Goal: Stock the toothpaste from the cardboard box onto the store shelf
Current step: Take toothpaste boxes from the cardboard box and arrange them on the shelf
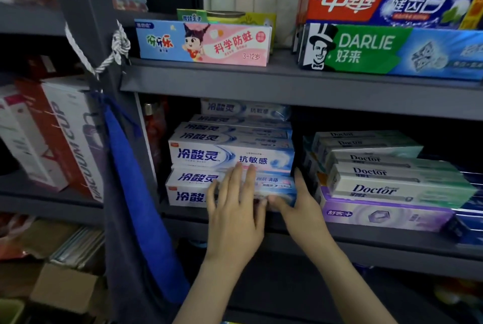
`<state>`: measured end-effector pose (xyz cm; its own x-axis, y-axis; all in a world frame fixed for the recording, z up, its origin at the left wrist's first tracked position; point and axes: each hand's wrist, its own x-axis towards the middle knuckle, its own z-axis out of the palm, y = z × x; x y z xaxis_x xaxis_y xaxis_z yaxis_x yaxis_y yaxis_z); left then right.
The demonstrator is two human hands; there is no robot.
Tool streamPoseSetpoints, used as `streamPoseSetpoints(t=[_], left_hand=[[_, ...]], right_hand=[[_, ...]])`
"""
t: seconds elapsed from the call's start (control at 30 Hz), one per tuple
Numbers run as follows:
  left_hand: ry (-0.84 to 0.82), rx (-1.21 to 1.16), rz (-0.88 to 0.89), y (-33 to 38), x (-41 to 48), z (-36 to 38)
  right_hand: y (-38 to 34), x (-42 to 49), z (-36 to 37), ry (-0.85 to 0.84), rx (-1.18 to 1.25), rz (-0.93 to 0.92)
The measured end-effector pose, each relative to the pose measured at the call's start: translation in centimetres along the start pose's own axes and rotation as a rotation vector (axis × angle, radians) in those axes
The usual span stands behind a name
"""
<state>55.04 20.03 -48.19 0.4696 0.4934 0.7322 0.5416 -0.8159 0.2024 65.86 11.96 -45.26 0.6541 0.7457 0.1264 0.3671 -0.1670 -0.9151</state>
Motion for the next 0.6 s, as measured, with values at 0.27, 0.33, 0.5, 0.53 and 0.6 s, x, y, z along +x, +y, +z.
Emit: streamPoseSetpoints(t=[0.27,0.33,0.5,0.53,0.6], left_hand=[[0.051,-0.139,-0.410,-3.2,5.3,-1.9],[-0.007,0.007,-0.304,-4.1,6.2,-2.0],[-0.059,0.129,-0.061,-3.7,8.5,-1.8],[-0.070,0.139,-0.050,-3.6,9.2,-1.8],[-0.156,0.161,-0.043,-3.5,10.4,-2.1]], right_hand=[[-1.8,-0.2,0.1,0.084,-0.156,-0.158],[-2.9,0.3,0.3,0.141,-0.349,-0.302],[-5.4,4.2,1.6,0.260,-0.725,-0.481],[-5.8,5.1,1.9,0.275,-0.768,-0.503],[-6.8,6.0,2.0,0.204,-0.902,-0.447]])
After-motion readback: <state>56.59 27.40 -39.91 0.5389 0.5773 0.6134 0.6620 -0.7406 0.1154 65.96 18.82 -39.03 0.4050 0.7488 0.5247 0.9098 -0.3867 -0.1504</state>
